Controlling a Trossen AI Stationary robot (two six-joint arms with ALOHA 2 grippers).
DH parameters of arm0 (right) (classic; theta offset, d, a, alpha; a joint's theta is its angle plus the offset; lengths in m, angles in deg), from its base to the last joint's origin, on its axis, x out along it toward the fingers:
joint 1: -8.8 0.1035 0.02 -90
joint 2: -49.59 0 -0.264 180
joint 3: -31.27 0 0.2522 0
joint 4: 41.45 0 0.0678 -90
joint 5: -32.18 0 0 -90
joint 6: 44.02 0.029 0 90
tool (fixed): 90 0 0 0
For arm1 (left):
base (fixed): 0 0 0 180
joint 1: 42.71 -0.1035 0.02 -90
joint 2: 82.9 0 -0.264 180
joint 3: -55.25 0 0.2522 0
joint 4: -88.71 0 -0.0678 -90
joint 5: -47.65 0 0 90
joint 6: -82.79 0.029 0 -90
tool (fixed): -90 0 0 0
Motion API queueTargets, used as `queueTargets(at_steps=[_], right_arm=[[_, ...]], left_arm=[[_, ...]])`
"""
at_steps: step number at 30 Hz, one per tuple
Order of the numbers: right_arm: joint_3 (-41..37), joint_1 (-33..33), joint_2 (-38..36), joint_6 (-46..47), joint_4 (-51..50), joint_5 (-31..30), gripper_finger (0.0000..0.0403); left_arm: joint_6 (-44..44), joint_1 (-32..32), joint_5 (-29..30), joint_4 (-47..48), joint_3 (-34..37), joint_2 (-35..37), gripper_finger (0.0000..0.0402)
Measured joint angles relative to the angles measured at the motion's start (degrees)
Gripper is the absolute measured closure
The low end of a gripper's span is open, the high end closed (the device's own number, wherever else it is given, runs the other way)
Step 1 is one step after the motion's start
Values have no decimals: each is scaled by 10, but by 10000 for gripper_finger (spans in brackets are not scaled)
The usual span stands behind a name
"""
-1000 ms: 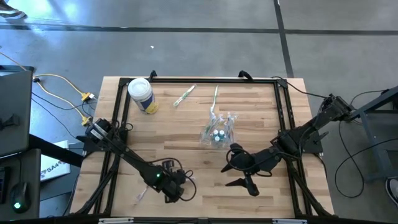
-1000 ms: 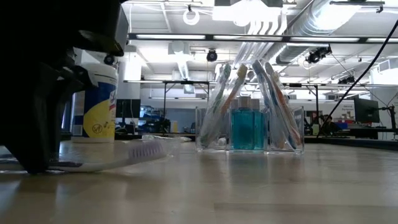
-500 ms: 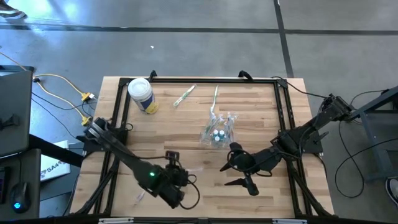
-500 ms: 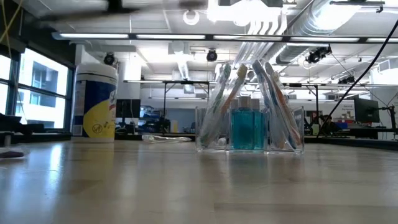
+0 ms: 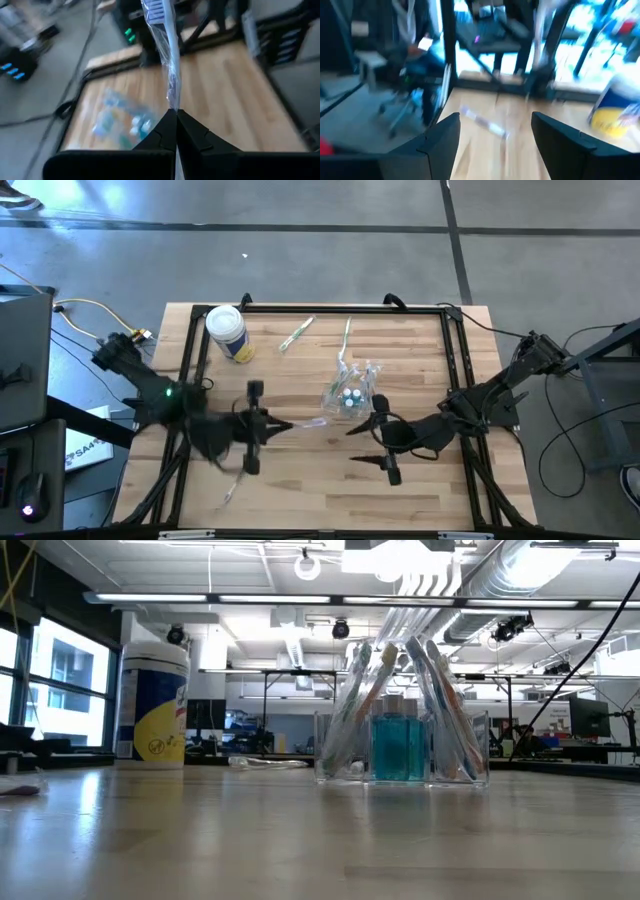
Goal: Pick & Place toothbrushing station
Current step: Put the right violet toothbrush into the right section of the transparent organizer
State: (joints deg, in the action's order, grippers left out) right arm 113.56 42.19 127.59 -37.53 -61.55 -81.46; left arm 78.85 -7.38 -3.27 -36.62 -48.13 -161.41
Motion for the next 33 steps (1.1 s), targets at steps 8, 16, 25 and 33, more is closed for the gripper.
queueTargets(at_steps=[8, 16, 25, 33], right_arm=[[0, 0, 0, -102, 131, -10, 165], [0, -31, 1, -138, 182, -60, 165], [0, -86, 1, -135, 187, -44, 165], [0, -115, 2, -106, 190, 5, 165]], left_arm=[[112, -71, -153, -301, 212, 111, 401], [148, -150, -332, -568, 345, 115, 401], [157, -215, -404, -642, 363, 96, 401], [157, -240, -438, -675, 363, 73, 401]])
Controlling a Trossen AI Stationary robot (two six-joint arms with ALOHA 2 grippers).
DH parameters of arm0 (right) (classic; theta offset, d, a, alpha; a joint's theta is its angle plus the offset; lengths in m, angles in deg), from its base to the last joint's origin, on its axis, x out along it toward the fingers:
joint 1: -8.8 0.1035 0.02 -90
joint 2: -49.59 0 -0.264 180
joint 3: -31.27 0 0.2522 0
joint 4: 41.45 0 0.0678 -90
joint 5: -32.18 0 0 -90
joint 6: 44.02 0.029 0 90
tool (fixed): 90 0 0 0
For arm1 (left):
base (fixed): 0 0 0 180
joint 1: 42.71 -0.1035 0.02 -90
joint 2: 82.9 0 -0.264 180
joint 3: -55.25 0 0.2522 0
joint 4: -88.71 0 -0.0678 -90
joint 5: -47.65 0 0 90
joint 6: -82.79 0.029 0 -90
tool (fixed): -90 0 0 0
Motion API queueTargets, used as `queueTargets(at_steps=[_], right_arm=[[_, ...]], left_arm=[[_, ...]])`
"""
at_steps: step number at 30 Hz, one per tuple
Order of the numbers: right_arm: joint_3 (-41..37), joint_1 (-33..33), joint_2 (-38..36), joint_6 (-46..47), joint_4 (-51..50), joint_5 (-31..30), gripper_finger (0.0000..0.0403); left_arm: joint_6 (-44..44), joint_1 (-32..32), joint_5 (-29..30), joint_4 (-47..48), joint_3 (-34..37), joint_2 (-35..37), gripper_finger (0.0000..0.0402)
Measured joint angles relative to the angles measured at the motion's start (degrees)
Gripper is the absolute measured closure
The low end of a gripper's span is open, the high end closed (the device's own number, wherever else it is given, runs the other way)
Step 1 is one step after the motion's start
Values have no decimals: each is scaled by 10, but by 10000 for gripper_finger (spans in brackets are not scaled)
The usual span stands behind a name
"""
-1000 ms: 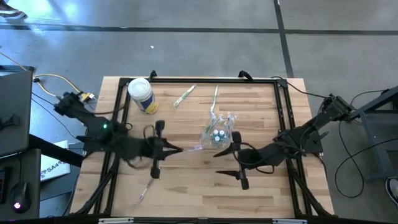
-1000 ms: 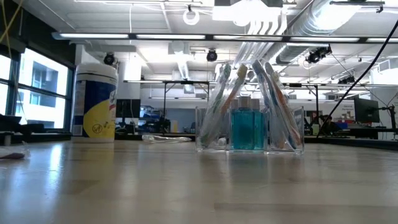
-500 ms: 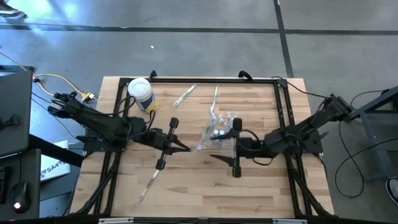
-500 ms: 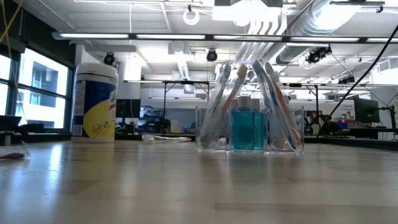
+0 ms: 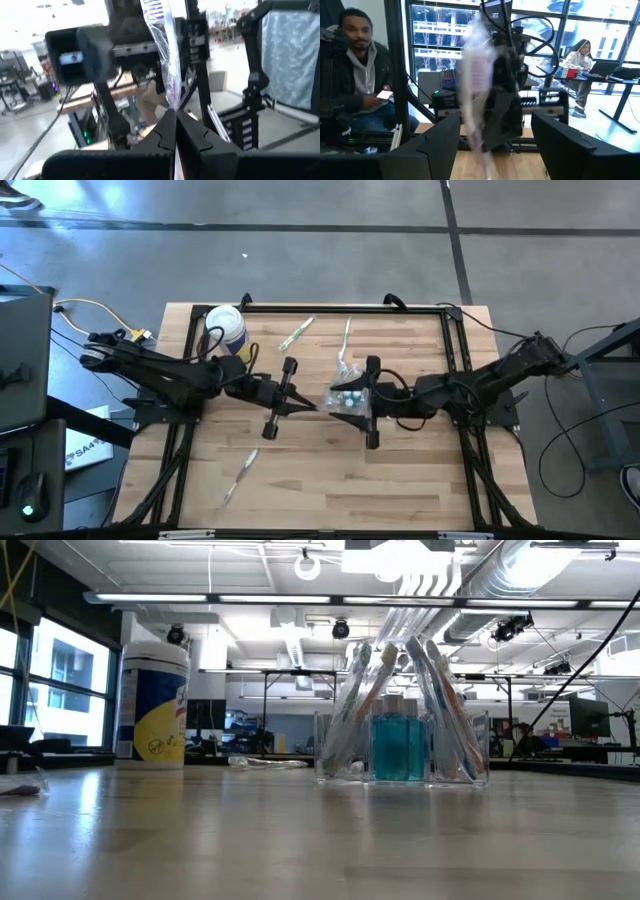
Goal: Pick & Place toothbrushing station
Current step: Put the right violet toothbrush into the right section of the transparent organizer
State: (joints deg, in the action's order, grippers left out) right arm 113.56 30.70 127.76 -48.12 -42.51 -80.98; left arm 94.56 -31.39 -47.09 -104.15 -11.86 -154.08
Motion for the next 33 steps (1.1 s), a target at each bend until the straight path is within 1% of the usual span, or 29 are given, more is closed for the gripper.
queueTargets(at_steps=[3, 12, 16, 20, 23, 30, 33], right_arm=[[0, -11, 0, 0, 0, 13, 165], [0, -29, 0, 13, 0, 58, 165], [0, -30, 1, 13, 0, 59, 173], [0, -30, 1, 12, 0, 71, 210], [0, -30, 1, 9, 0, 76, 248], [0, -44, 1, 9, -1, 115, 341], [0, -51, 1, 9, -2, 120, 381]], left_arm=[[-1, -8, -9, -9, 0, -12, 402], [0, -9, -7, -27, 0, -18, 402], [3, -9, -7, -34, 0, -18, 402], [4, -9, -2, -34, 0, -23, 402], [4, -9, 4, -34, 0, -23, 402], [1, -17, 8, -33, 0, -23, 402], [-1, -21, 8, -34, 0, -25, 402]])
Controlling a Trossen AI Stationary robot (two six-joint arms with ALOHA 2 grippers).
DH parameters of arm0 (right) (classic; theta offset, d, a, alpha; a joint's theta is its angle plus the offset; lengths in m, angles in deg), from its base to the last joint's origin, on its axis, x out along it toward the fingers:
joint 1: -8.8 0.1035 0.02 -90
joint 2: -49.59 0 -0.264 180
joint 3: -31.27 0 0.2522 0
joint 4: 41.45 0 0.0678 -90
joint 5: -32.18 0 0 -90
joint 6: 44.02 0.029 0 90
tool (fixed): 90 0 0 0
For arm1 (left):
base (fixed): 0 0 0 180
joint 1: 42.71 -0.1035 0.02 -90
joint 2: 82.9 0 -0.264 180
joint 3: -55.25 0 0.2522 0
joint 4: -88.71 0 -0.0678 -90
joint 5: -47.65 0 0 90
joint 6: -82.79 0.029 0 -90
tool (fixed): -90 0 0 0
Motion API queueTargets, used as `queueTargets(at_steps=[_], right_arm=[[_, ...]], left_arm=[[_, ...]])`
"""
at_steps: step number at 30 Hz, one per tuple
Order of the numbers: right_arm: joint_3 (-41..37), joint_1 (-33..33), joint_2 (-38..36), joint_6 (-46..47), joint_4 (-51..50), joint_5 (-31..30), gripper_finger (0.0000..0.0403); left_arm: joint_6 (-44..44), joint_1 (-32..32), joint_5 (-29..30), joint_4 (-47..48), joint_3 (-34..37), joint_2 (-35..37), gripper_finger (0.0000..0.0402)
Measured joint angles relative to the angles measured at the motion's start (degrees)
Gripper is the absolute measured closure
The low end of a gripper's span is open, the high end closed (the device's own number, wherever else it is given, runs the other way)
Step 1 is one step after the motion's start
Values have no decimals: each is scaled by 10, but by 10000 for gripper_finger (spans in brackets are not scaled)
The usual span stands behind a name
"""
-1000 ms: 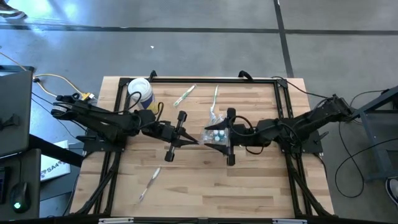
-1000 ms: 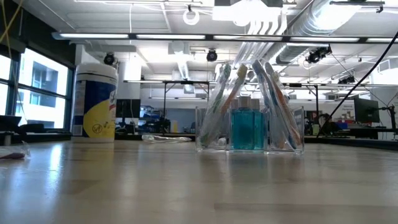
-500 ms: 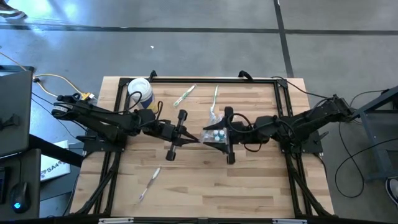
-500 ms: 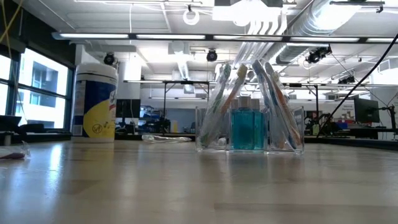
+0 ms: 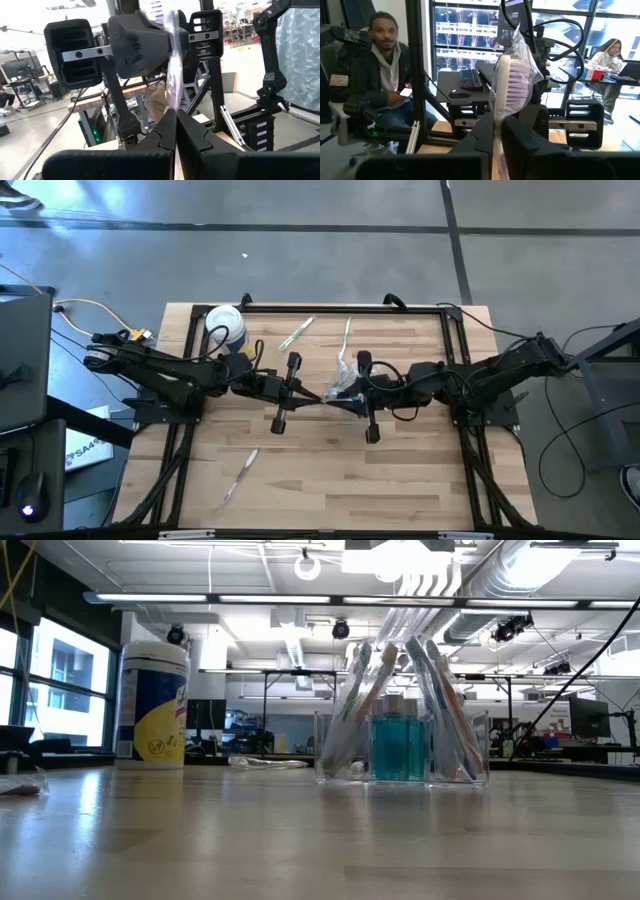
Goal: Pick & Place toothbrushing station
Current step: Put the right violet toothbrush into the right section of the transparent organizer
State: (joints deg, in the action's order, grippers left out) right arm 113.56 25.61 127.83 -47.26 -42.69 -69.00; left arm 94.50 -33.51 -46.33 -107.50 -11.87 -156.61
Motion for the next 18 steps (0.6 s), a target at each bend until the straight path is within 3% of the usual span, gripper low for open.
queueTargets(at_steps=[12, 18], right_arm=[[0, -4, 0, 0, -13, -14, 393], [0, -4, 0, 0, -20, -22, 395]], left_arm=[[4, -6, 13, 8, 0, -4, 398], [5, -6, 16, 10, 0, -4, 367]])
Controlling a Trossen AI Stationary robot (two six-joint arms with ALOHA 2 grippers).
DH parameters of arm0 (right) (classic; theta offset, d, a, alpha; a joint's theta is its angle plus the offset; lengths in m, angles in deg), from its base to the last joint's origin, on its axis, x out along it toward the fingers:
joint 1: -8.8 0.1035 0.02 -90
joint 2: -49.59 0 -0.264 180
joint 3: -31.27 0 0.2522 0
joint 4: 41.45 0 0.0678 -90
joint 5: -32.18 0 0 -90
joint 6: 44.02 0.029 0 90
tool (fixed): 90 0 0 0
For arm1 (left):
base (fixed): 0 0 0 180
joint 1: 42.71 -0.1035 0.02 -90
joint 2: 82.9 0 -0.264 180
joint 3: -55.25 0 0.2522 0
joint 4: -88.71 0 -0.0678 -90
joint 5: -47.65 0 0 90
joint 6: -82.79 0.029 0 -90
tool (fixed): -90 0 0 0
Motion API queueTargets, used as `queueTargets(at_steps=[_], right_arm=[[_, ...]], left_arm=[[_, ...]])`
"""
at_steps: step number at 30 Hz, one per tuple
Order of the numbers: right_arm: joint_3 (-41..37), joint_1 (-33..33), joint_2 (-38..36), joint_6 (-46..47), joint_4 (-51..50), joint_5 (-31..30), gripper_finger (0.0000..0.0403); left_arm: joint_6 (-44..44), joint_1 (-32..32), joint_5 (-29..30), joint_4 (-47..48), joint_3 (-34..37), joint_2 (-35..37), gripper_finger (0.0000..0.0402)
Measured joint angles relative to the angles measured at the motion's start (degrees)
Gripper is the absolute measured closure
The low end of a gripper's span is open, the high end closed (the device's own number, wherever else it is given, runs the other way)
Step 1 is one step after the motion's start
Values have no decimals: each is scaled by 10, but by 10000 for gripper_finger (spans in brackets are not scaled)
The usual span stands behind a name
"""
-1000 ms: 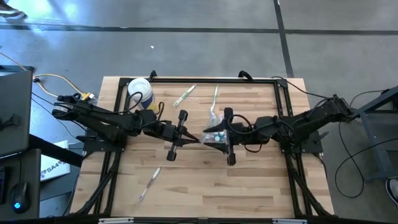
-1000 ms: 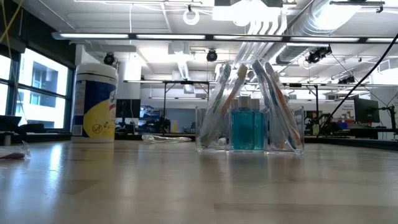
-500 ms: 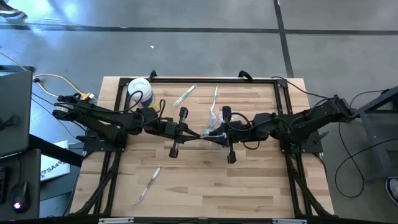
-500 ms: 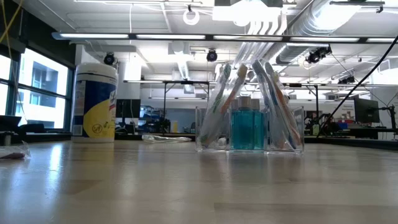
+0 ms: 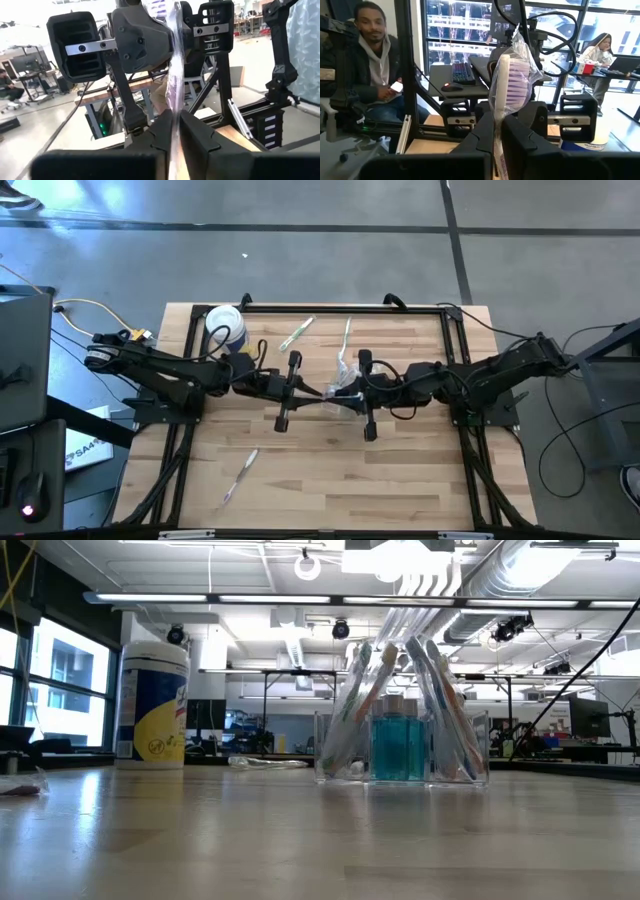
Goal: Pick & Place toothbrushing station
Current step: Put the right violet toothbrush into the right section of the transparent organizer
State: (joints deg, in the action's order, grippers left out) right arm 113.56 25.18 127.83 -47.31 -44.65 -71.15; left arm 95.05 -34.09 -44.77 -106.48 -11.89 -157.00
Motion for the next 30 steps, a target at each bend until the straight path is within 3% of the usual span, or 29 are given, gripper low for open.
queueTargets(at_steps=[6, 15, 24, 30], right_arm=[[0, 5, -5, -4, -20, -11, 395], [0, 60, -73, 24, -135, -151, 395], [-1, 107, -144, 252, -348, -289, 395], [-76, 144, -207, 299, -352, -363, 395]], left_arm=[[-5, 0, 0, -5, 0, 0, 287], [-51, 0, 4, 31, 0, 0, 158], [-53, 0, 68, 134, 0, 0, 139], [-55, 0, 91, 183, 0, 0, 139]])
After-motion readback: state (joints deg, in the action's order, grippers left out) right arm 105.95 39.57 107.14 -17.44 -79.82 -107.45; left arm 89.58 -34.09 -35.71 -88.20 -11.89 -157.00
